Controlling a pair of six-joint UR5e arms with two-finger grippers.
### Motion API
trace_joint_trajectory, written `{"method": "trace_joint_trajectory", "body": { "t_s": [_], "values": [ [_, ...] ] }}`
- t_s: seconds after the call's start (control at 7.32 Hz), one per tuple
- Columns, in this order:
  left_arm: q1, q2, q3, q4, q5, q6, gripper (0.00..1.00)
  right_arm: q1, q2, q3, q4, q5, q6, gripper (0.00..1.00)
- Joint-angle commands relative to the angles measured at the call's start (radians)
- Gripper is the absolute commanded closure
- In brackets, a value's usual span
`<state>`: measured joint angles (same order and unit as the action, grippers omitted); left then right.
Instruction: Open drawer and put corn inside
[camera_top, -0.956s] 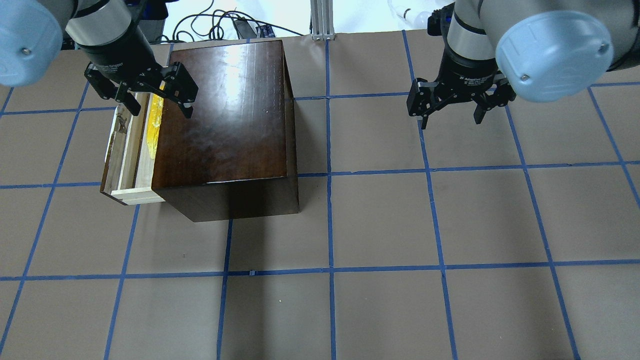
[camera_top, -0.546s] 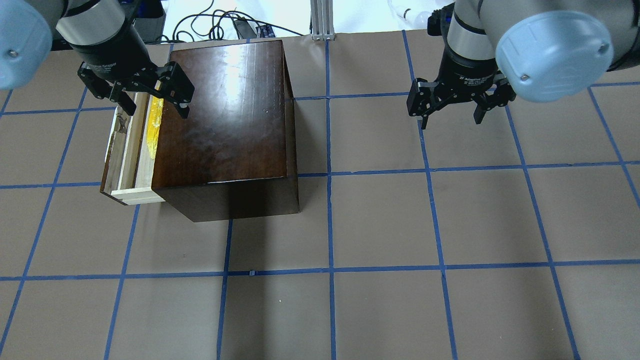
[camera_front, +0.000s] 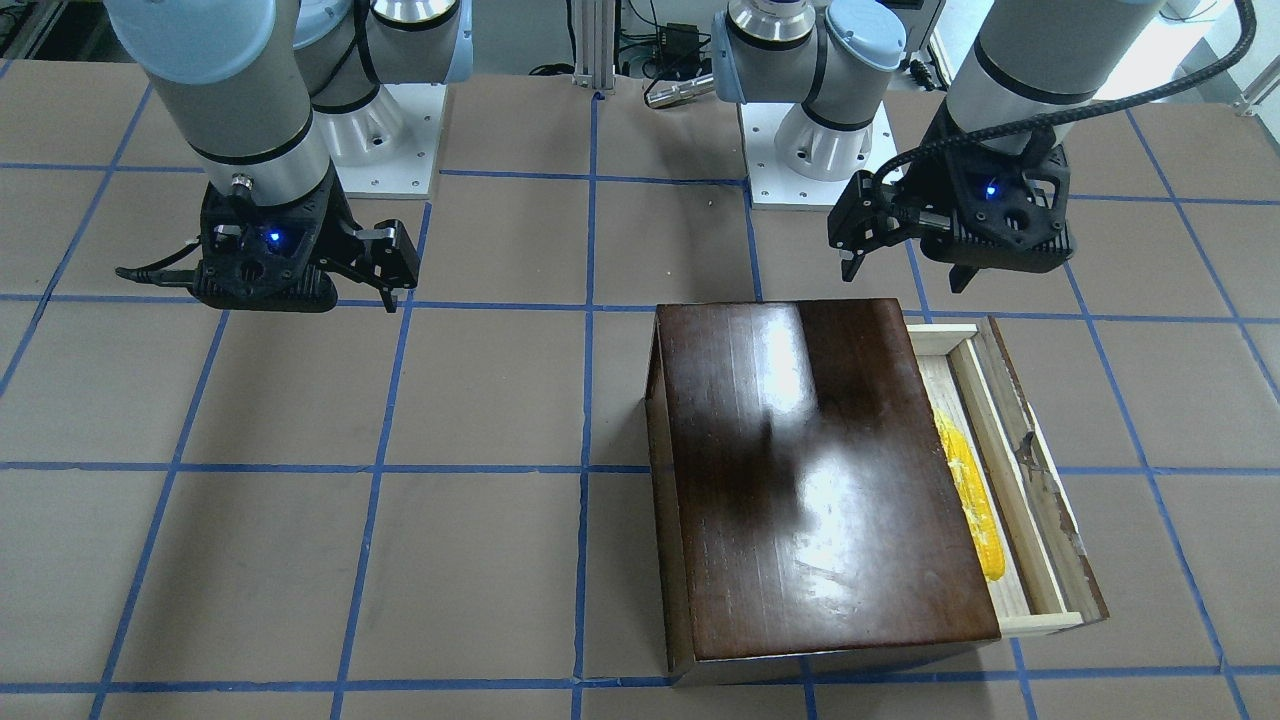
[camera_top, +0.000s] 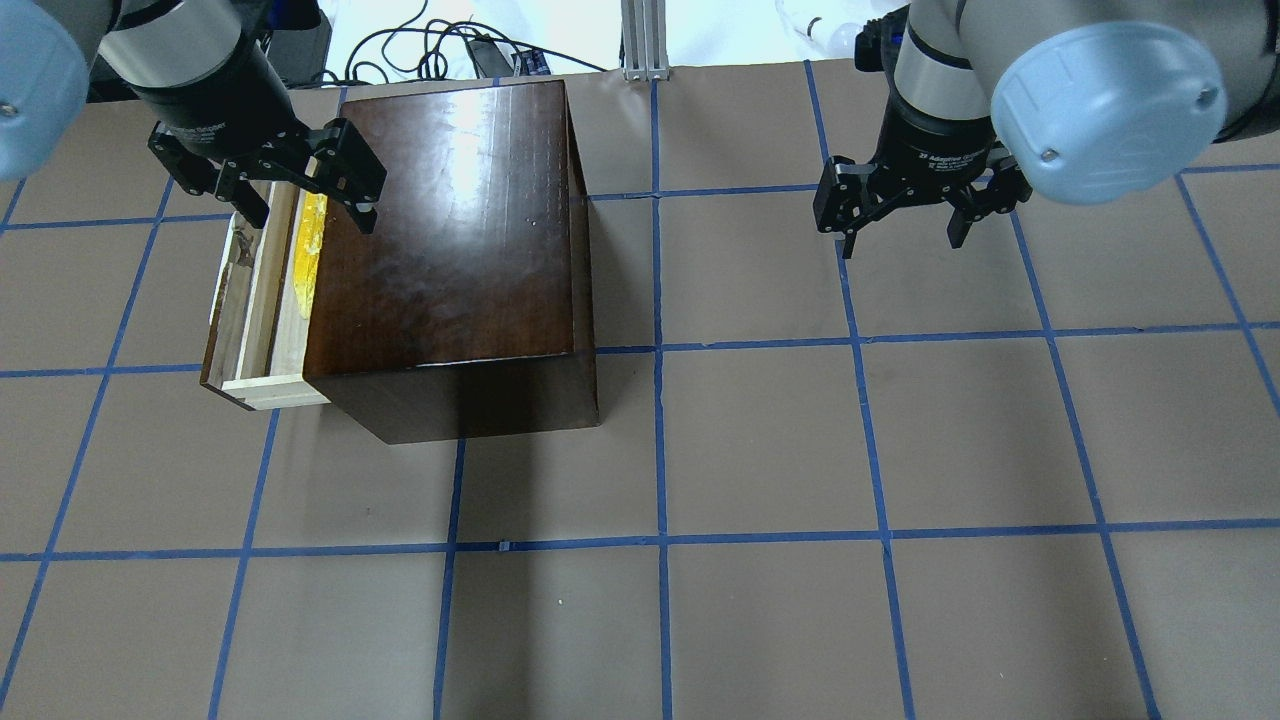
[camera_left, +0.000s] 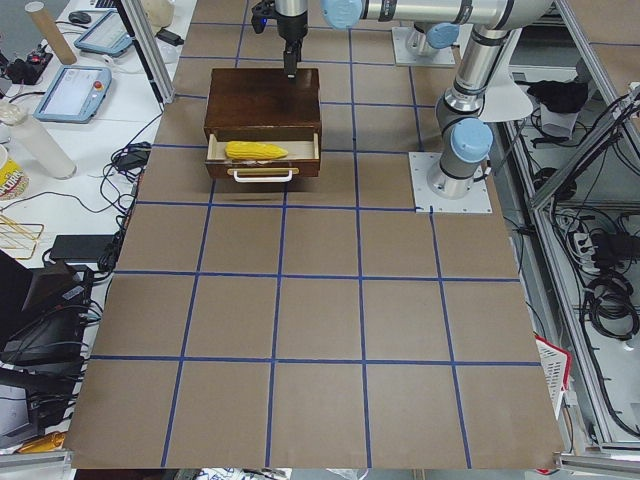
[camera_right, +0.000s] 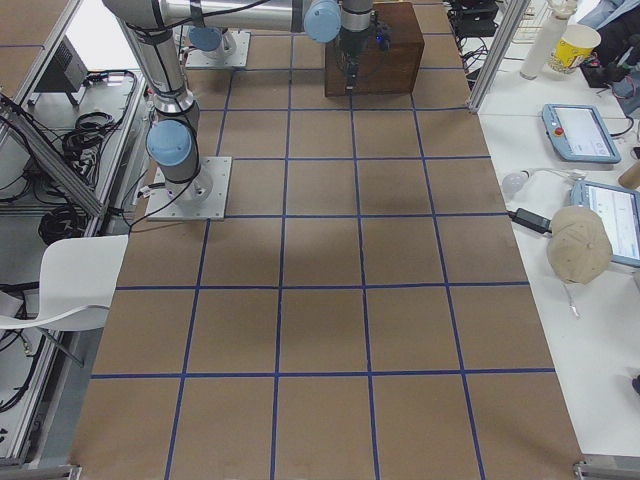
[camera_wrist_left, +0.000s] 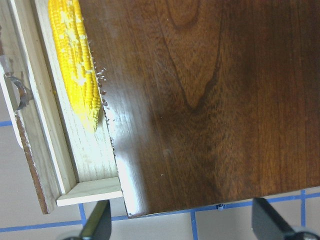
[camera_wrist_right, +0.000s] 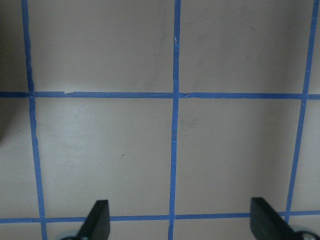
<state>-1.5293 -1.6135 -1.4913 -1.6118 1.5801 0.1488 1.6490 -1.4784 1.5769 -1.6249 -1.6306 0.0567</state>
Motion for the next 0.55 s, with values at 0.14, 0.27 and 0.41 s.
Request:
{"method": "trace_joint_trajectory", "body": {
  "t_s": [0.14,0.27,0.41],
  "values": [
    [-0.002,0.033,0.003,0.0,0.011,0.0,0.0,0.0,0.0,0.0,0.0,0.0,0.0,0.0],
    [0.0,0.043,-0.003,0.0,0.011,0.0,0.0,0.0,0.0,0.0,-0.001,0.0,0.0,0.0],
    [0.0,0.044,-0.004,0.0,0.009,0.0,0.0,0.0,0.001,0.0,0.0,0.0,0.0,0.0]
  ]
}}
